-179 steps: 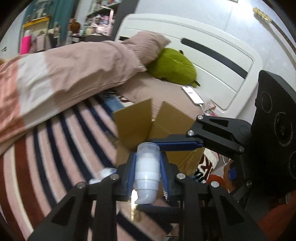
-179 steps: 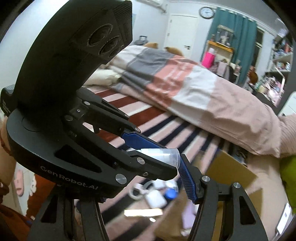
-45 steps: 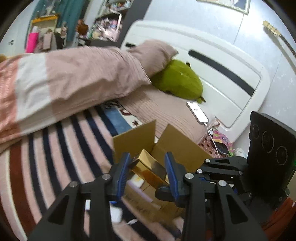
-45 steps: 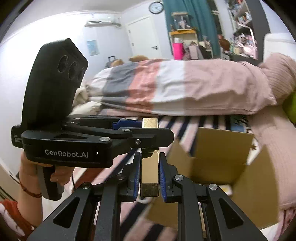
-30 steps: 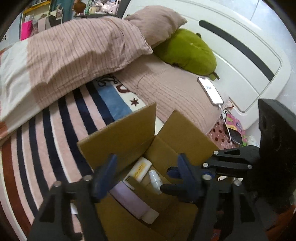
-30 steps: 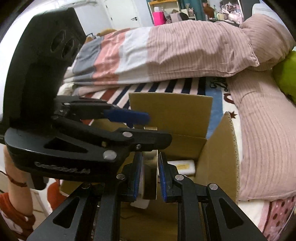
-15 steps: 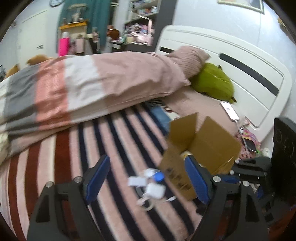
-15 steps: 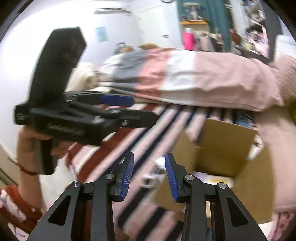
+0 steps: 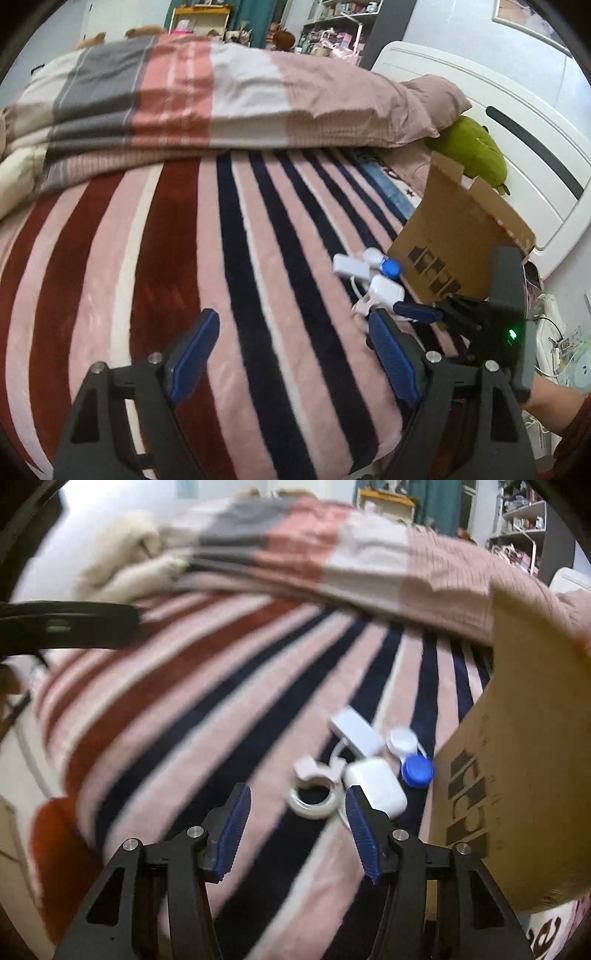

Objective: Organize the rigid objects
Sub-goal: 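Grasp the white tape roll with the right tool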

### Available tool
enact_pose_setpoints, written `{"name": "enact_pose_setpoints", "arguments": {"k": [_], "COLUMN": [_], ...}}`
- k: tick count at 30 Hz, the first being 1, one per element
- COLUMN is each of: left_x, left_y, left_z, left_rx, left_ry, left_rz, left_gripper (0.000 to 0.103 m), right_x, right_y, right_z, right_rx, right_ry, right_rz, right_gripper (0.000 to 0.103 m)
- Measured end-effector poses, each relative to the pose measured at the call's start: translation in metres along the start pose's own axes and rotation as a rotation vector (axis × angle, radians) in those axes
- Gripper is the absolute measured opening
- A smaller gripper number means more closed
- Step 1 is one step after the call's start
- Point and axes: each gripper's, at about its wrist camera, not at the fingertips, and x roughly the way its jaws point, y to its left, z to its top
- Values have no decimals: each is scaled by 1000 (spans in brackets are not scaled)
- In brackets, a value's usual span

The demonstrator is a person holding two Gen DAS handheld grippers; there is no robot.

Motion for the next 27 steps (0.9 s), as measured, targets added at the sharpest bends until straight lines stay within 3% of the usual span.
{"name": "enact_pose_setpoints", "arguments": {"k": [4, 6, 10, 13, 17, 20, 22, 25, 27], "left_x": [5, 6, 5, 4, -2, -9, -12, -14, -8], "left_y": [2, 1, -2, -9, -29, -44, -58, -81, -103], "left_z": [-6, -7, -4, 2, 20, 38, 52, 75, 90], "left_rx": [-14, -10, -10, -2, 27, 50, 90, 144, 188], "left_ry": [13, 15, 14, 18, 5, -6, -7, -14, -11], "left_rz": [-11, -11, -29, -66, -171, -211, -220, -262, -260], "left_gripper": [81, 81, 81, 81, 80, 66, 50, 36, 36], "right_x": [19, 23, 20, -2, -42, -74, -89, -108, -116], "right_y": [-4, -5, -3, 5, 19, 24, 23, 11, -1], "right_z": [-3, -3, 3, 11, 32, 49, 58, 67, 70], "right_rx": [20, 25, 22, 6, -44, -76, -94, -108, -101], "right_ry": [29, 30, 9, -35, -123, -196, -237, -279, -295], "right_rz": [-1, -16, -15, 41, 139, 194, 190, 180, 157], "right_gripper": [47, 36, 36, 36, 36, 36, 36, 36, 36]}}
